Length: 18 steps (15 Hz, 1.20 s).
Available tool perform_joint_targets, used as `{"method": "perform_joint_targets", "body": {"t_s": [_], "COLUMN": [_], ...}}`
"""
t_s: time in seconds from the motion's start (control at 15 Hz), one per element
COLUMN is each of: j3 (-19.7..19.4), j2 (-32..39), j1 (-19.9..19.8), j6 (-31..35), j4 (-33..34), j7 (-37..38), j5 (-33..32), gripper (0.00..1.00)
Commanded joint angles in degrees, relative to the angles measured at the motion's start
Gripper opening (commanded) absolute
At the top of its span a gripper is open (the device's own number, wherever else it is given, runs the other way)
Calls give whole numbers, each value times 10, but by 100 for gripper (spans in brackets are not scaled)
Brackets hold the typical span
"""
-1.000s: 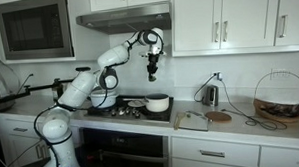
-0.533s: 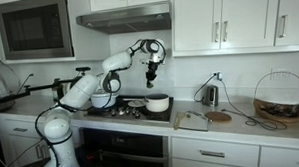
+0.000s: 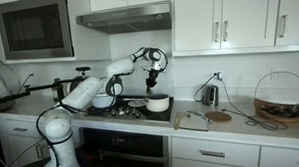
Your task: Put the piece of broccoli in the cream pot
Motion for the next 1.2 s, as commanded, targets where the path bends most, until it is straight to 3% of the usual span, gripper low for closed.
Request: {"method": "perform_joint_targets", "body": {"t_s": [0.0, 0.4, 0.47, 0.53, 1.0, 1.13], "j3": [-5, -7, -7, -6, -6, -7], "j2": [18, 29, 28, 28, 14, 6], "j1": [4, 3, 2, 1, -4, -6], "j6": [19, 45, 46, 48, 68, 76], "j4": [18, 16, 15, 15, -1, -2], "j7": [-2, -5, -4, -2, -4, -1], "j5": [-5, -10, -9, -8, -7, -7], "gripper": [3, 3, 25, 37, 90, 99]}}
